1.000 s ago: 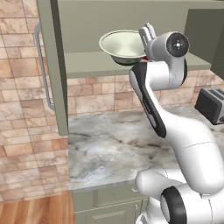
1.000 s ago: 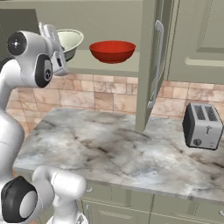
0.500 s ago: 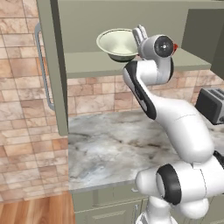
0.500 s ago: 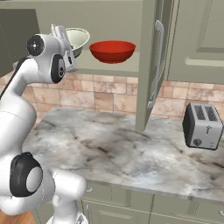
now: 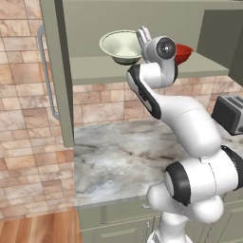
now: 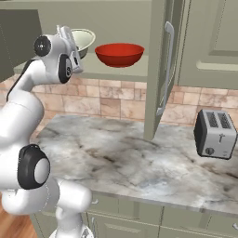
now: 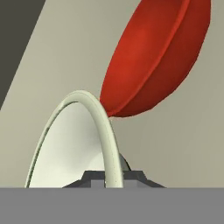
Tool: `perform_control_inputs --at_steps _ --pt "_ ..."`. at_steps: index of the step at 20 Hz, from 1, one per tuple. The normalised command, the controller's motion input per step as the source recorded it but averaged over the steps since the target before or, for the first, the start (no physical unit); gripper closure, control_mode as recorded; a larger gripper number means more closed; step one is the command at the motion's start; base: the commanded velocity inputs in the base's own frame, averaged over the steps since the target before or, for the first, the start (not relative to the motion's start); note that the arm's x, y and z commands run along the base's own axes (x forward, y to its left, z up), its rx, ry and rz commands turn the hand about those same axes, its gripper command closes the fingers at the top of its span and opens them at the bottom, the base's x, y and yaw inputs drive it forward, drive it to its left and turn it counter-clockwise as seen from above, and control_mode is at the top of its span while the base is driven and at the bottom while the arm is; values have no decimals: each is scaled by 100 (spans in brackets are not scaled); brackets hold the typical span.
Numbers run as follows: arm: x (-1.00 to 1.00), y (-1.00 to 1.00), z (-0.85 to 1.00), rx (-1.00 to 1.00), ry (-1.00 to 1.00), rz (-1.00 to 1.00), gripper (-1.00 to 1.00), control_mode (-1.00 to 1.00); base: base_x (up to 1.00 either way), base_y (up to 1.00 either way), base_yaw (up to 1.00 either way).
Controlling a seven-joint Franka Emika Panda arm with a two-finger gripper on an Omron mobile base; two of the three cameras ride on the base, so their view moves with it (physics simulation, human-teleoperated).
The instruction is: Open the cabinet. Pick the bowls from the counter and place them in the cabinet. Then close the cabinet.
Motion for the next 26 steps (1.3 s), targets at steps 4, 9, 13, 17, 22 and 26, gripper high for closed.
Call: perform_control_inputs --at_steps 4,9,13,17,22,26 --pt "18 23 -5 0 0 0 100 -100 0 0 0" --pt "24 19 -14 0 0 0 100 -100 0 0 0" --pt "35 18 -32 0 0 0 100 -100 0 0 0" --pt "41 16 -26 0 0 0 100 -100 0 0 0" --pt "34 30 -31 0 0 0 100 -100 0 0 0" --pt "29 40 -60 5 0 0 100 -100 0 0 0"
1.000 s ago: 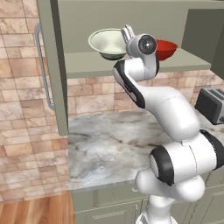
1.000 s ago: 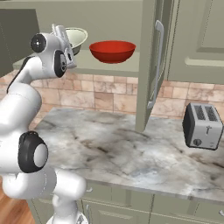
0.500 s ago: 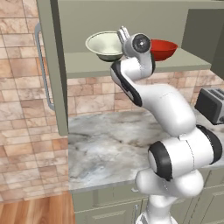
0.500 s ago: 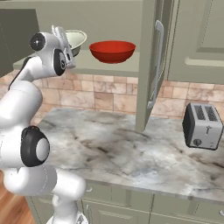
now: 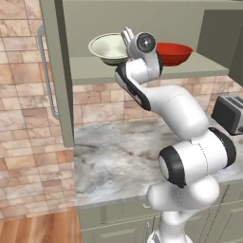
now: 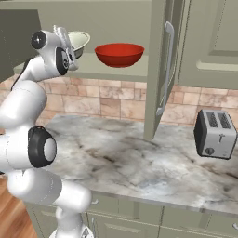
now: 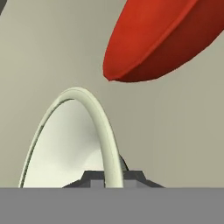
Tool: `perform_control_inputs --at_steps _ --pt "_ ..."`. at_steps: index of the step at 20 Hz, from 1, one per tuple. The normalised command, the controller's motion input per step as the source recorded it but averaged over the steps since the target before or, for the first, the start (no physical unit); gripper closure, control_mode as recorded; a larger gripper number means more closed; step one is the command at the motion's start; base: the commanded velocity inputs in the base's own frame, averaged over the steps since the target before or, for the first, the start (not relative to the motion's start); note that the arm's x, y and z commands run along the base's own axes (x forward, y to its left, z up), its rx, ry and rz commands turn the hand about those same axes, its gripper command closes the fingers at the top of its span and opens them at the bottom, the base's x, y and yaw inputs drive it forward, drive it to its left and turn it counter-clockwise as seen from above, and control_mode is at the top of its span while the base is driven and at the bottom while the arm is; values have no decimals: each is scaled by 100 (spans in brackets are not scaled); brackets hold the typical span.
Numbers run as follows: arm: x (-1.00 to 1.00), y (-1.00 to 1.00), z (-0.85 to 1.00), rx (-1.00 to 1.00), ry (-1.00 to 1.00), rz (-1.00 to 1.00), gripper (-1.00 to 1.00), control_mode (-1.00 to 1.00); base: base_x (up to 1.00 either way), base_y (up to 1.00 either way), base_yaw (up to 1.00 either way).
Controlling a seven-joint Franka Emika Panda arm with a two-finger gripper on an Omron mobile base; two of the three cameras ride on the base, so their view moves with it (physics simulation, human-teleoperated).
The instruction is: Open the cabinet. Pick the bowls from the counter and place them in the cabinet. Then close the cabinet.
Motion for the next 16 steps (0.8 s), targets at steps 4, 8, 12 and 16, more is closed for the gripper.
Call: perform_control_inputs --at_steps 4,8,12,16 --pt "41 26 -54 5 0 0 -100 -100 0 0 0" --pt "16 1 -2 0 -2 0 -100 -100 0 0 0" --pt "0 0 0 0 -7 0 -100 -100 0 0 0" --pt "-3 0 8 0 -11 0 -100 -100 0 0 0"
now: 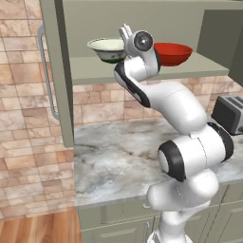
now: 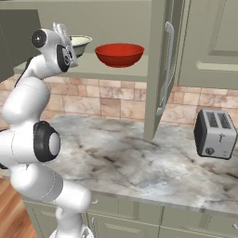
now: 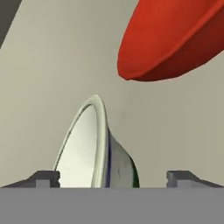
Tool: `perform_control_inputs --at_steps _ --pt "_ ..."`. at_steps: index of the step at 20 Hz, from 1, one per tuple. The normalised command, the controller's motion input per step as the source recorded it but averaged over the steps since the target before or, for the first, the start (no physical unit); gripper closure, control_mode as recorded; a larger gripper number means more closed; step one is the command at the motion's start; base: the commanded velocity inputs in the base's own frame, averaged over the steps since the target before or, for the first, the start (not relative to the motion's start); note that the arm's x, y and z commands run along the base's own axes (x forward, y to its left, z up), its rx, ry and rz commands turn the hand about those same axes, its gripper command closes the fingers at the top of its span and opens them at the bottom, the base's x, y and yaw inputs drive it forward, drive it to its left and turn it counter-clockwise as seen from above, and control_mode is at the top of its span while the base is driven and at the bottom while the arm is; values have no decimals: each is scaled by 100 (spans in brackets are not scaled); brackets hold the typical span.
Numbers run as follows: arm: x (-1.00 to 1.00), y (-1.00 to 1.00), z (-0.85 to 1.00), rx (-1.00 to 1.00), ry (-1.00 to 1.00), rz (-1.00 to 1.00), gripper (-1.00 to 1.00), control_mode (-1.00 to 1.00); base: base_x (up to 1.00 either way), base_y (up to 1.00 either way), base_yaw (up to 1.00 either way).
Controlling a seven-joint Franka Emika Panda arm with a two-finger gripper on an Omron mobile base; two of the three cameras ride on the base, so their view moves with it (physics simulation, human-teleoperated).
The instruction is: Open the cabinet. Pick the bowls from the counter and place them in the cabinet. Then close the cabinet.
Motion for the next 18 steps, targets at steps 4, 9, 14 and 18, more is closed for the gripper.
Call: perform_control_inputs --at_steps 4,9,14,18 --pt "-27 0 18 0 -17 0 -100 -100 0 0 0" --pt "-72 -22 19 3 -13 0 -100 -100 0 0 0" --pt "-100 -69 17 13 0 0 -100 -100 0 0 0" --pt "-100 -83 56 16 0 0 -100 -100 0 0 0"
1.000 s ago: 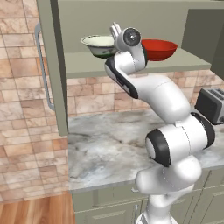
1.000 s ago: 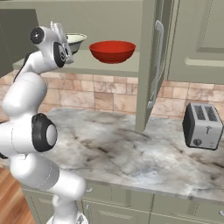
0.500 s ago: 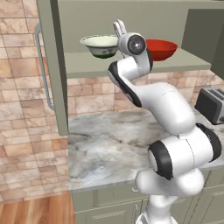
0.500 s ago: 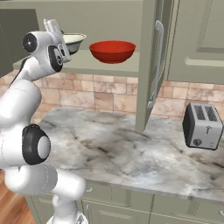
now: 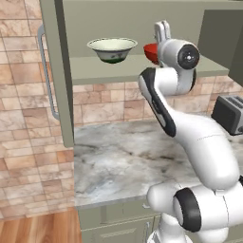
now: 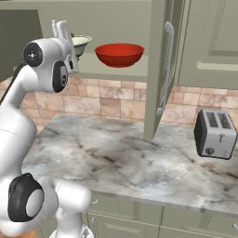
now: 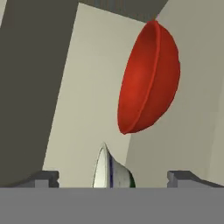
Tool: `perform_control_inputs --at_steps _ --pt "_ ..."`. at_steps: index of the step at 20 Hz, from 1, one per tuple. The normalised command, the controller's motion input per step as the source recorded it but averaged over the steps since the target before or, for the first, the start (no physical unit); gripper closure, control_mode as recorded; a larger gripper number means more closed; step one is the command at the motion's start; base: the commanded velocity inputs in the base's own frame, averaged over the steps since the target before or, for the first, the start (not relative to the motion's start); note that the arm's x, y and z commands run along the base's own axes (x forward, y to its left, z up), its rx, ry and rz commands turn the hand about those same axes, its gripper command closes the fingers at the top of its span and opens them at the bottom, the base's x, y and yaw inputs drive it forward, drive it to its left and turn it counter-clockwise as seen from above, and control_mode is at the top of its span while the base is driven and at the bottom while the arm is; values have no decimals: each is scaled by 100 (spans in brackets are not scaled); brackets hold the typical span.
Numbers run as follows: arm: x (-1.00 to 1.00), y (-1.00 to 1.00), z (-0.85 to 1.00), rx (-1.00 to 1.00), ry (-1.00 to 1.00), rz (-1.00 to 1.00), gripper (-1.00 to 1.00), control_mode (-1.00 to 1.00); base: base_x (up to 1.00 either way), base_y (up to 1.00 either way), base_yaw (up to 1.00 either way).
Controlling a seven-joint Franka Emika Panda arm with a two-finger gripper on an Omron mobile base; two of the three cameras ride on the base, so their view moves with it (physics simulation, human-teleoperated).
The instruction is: Open the cabinet. Pick the bowls from the counter and place them in the cabinet. Then close the cabinet.
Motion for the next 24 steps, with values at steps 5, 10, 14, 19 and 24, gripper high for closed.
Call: perform_control_inputs --at_steps 5,10,14,19,24 --pt "-100 -64 57 14 0 0 -100 -100 0 0 0" --pt "-100 -28 22 11 0 0 -100 -100 0 0 0" --pt "-100 -5 0 2 -5 0 -100 -100 0 0 0" --pt "-100 -43 2 3 -5 -4 -100 -100 0 0 0" --pt "-100 -63 6 6 -1 -6 -100 -100 0 0 0"
